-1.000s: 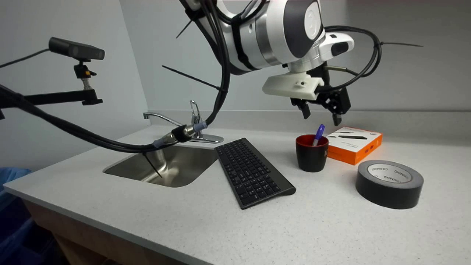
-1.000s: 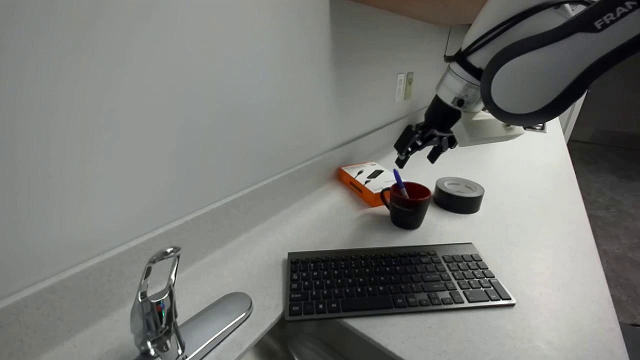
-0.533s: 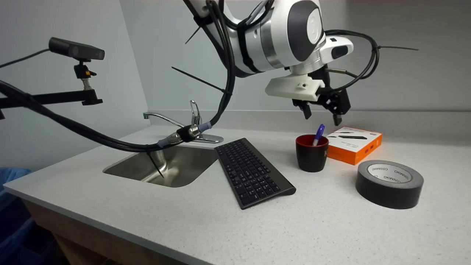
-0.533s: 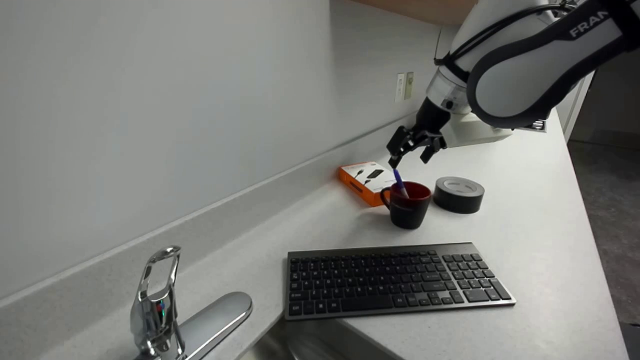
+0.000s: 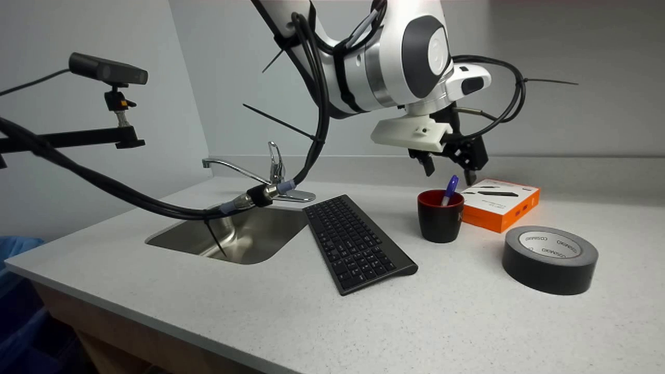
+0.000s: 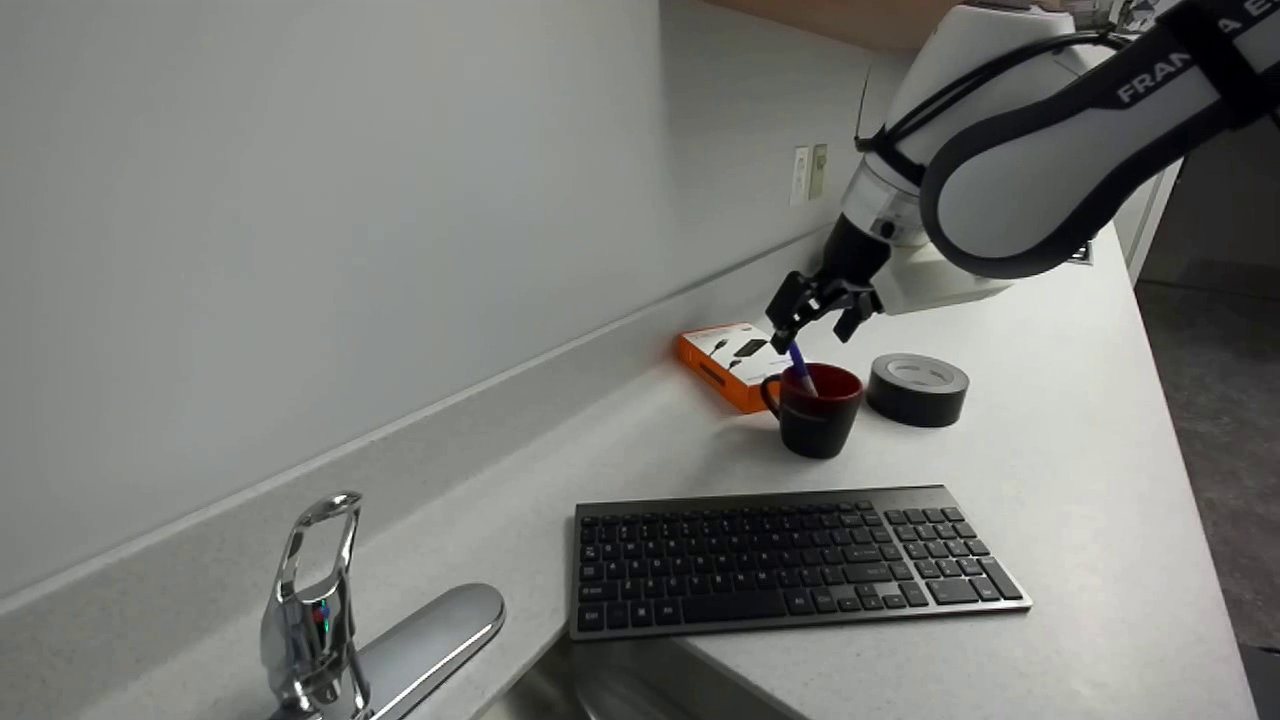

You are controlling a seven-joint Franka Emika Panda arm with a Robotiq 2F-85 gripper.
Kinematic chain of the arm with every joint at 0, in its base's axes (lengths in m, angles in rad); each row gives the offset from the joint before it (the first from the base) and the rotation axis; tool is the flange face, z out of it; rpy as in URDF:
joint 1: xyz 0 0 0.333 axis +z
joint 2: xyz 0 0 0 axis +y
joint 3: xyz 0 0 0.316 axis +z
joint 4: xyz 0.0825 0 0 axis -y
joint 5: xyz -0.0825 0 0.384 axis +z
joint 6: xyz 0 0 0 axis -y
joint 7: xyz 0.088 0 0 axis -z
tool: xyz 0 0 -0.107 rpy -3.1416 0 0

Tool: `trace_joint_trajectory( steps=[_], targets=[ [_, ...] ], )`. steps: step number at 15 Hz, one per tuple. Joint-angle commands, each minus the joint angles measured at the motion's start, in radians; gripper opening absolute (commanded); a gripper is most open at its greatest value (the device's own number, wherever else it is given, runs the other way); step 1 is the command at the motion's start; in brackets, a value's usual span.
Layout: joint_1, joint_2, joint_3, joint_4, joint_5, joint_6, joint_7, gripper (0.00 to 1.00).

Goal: Remove the marker from the mug and put it on the table

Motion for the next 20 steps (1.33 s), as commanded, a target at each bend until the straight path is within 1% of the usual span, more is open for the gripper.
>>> trace_joint_trajectory(
  steps=[1, 3, 4, 8, 9, 10, 14, 15, 17, 19, 20],
  targets=[
    [0.047, 0.051, -0.04, 0.034, -0.023, 0.054, 0.035, 1.0],
    [0.064, 0.064, -0.059, 0.039, -0.038, 0.076, 0.043, 1.0],
    [0.053, 0.071, -0.049, 0.041, -0.057, 0.088, 0.059, 1.0],
    [0.058, 0.101, -0.068, 0.06, -0.089, 0.105, 0.082, 1.0],
    [0.055, 0.107, -0.066, 0.064, -0.084, 0.105, 0.081, 0.91],
    [0.055, 0.112, -0.066, 0.068, -0.079, 0.106, 0.082, 0.72],
    [0.053, 0.119, -0.064, 0.077, -0.07, 0.105, 0.081, 0.4],
    [0.053, 0.116, -0.064, 0.076, -0.07, 0.105, 0.08, 0.34],
    [0.054, 0.094, -0.064, 0.064, -0.072, 0.107, 0.078, 0.18],
    [0.068, 0.058, -0.083, 0.044, -0.102, 0.098, 0.1, 0.02],
    [0.064, 0.037, -0.075, 0.034, -0.09, 0.083, 0.088, 0.0]
  ],
)
